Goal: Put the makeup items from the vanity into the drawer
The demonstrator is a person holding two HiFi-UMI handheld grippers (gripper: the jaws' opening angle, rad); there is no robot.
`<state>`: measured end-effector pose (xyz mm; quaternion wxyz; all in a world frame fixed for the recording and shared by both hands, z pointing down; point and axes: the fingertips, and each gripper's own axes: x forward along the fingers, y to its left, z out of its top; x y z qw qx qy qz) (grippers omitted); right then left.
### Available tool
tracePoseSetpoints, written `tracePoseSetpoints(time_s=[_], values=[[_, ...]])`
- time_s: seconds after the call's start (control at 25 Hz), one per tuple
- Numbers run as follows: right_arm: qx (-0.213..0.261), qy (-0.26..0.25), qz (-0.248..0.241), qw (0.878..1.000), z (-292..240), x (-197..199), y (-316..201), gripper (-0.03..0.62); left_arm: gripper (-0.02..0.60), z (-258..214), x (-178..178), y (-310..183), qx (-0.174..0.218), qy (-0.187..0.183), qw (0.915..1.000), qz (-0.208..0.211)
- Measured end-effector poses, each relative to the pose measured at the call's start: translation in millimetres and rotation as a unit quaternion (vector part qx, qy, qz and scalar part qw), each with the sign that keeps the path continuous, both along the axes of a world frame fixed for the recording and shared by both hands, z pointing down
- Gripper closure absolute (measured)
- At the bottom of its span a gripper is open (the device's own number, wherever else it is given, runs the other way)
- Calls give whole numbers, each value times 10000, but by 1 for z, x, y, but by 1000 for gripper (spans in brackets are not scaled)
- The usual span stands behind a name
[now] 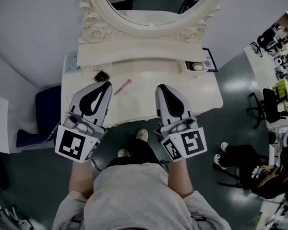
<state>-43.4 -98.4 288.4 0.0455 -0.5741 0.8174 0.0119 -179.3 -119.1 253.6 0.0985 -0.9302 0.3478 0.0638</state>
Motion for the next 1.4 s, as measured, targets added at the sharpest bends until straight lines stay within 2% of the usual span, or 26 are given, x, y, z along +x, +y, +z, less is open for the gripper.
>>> tracePoseSetpoints(time_s=[0.36, 0.52, 0.76, 1.04, 1.4], values=[[-40, 73, -142, 9999, -2, 1, -34, 566, 567, 14, 2, -31, -286, -300, 9991, -106], [-62, 98, -192, 9997, -2, 6, -49, 566, 566, 8, 7, -45, -217, -132, 9995, -181], [-157, 144, -304, 9993, 4, 15, -73, 566, 566, 17, 16, -66, -356, -185, 9988, -277], [-442, 203, -522, 9975, 23, 22, -100, 566, 566, 43, 25, -89, -757, -304, 9956, -466], [-796, 169, -774, 9937, 52, 27, -124, 566, 566, 91, 37, -107, -1363, -590, 9871, -590]])
